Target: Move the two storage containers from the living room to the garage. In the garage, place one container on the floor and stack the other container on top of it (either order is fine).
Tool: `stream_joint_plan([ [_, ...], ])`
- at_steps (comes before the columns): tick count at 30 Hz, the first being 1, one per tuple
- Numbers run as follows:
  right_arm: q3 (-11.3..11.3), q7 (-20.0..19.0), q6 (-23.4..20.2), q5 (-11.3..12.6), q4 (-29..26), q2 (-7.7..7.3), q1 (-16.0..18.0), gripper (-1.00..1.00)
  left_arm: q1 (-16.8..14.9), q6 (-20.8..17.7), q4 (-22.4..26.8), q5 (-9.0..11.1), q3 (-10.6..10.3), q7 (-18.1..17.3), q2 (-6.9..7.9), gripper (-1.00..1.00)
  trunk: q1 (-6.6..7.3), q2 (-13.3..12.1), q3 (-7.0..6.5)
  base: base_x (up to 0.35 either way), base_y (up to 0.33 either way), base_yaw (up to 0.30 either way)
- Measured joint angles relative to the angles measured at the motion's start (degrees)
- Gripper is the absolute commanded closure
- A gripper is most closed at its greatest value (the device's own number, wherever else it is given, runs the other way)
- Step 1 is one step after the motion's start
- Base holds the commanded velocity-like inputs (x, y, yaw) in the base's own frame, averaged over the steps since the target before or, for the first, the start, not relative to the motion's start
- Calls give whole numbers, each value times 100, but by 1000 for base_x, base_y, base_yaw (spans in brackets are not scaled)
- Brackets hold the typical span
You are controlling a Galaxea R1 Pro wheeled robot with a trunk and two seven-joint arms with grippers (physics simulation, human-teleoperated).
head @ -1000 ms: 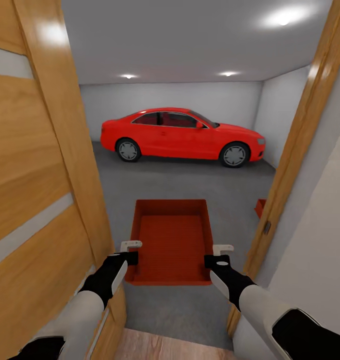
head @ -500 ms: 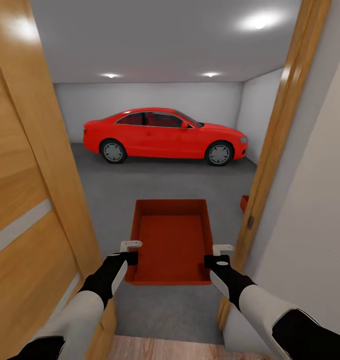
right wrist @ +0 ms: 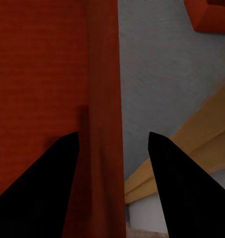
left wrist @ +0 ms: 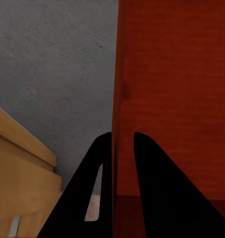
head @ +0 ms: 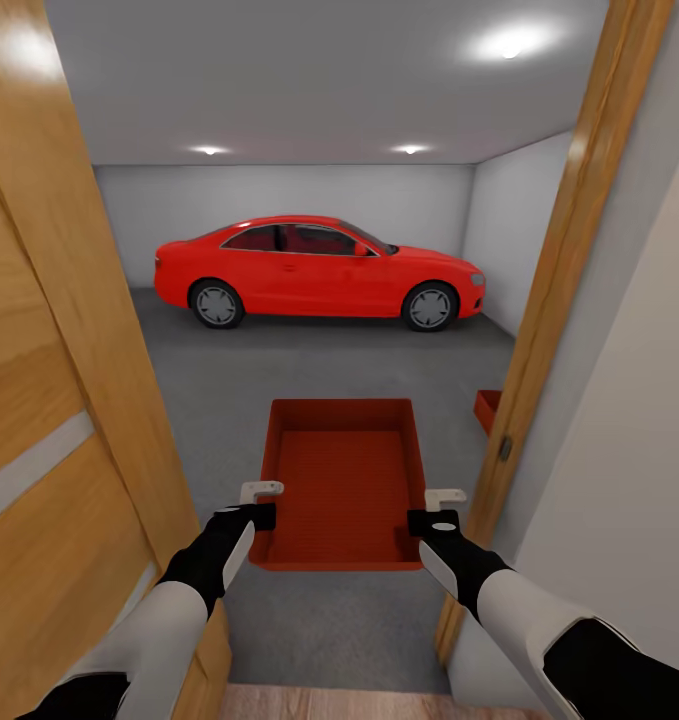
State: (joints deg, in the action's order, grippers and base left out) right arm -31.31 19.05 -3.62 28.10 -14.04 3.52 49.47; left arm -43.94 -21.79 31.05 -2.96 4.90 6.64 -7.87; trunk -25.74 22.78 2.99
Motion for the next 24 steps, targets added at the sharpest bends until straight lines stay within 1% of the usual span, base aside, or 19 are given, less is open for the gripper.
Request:
stream_joint_plan([
  [7, -2, 2, 0, 2, 0, 1, 0, 100, 0, 0, 1, -2, 1, -5, 1, 100, -1, 0, 0, 8, 8, -8],
  [17, -3, 1, 0, 4, -2, -2, -1, 100, -1, 2, -3, -1, 0, -2, 0, 100, -1, 0, 0, 0, 0, -192],
  [24, 2, -14, 0, -3, 0, -8, 0, 100, -1, -1, 1, -7, 5, 2, -7, 100, 0, 1, 0, 40, 25, -32],
])
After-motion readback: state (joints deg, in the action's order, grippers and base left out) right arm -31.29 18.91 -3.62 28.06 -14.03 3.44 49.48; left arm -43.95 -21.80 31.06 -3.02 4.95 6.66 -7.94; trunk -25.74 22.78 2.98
